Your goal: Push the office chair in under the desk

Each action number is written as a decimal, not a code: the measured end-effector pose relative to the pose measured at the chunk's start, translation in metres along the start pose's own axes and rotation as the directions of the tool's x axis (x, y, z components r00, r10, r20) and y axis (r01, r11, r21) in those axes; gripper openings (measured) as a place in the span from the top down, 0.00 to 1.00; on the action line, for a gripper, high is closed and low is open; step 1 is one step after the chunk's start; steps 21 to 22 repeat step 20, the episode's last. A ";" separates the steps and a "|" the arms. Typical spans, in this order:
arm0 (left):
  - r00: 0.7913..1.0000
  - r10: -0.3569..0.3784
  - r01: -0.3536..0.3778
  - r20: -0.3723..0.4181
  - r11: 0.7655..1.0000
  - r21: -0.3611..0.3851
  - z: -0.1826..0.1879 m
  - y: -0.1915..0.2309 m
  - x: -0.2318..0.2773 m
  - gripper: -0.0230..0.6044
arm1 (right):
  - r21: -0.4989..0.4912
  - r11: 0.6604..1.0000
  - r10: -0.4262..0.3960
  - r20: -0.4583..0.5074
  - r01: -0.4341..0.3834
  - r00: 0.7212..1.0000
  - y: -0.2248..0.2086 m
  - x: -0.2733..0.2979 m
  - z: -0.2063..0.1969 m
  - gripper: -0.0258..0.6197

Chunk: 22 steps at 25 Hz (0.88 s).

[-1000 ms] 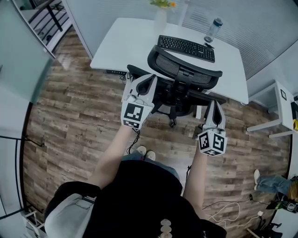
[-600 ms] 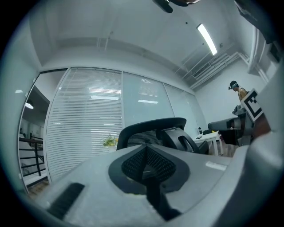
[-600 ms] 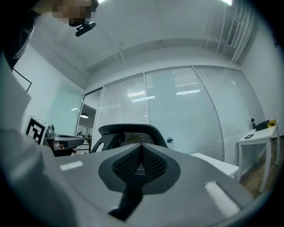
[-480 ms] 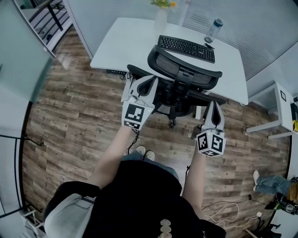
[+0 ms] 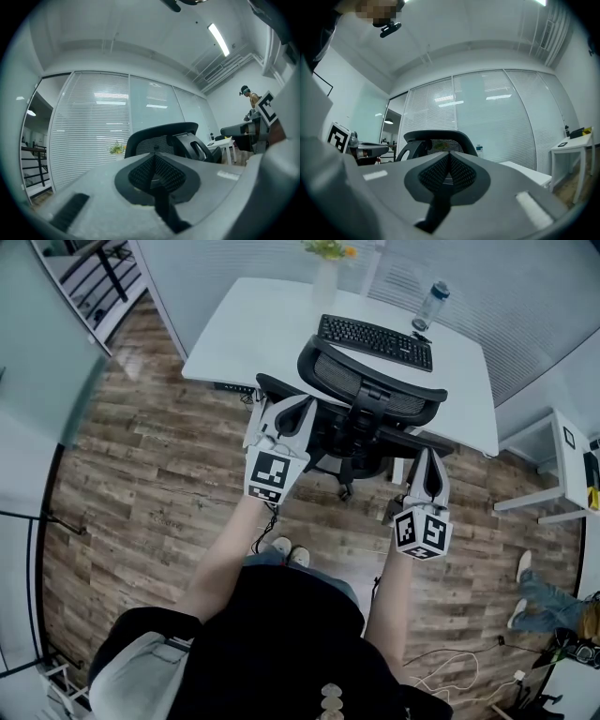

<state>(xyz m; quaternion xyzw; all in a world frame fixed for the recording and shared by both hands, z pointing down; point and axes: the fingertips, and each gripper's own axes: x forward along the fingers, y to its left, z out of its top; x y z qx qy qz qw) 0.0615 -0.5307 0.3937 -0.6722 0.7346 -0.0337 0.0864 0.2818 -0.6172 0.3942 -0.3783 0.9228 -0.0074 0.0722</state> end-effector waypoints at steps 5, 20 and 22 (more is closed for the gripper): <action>1.000 -0.001 0.001 -0.007 1.000 0.000 -0.002 0.000 0.000 0.95 | 0.005 1.000 0.000 -0.001 0.000 1.000 0.001 0.000 0.000 0.95; 1.000 -0.002 0.002 -0.020 1.000 0.010 -0.006 0.004 0.000 0.95 | 0.007 1.000 0.008 0.000 -0.008 1.000 0.006 0.004 -0.002 0.95; 1.000 -0.002 0.002 -0.020 1.000 0.010 -0.006 0.004 0.000 0.95 | 0.007 1.000 0.008 0.000 -0.008 1.000 0.006 0.004 -0.002 0.95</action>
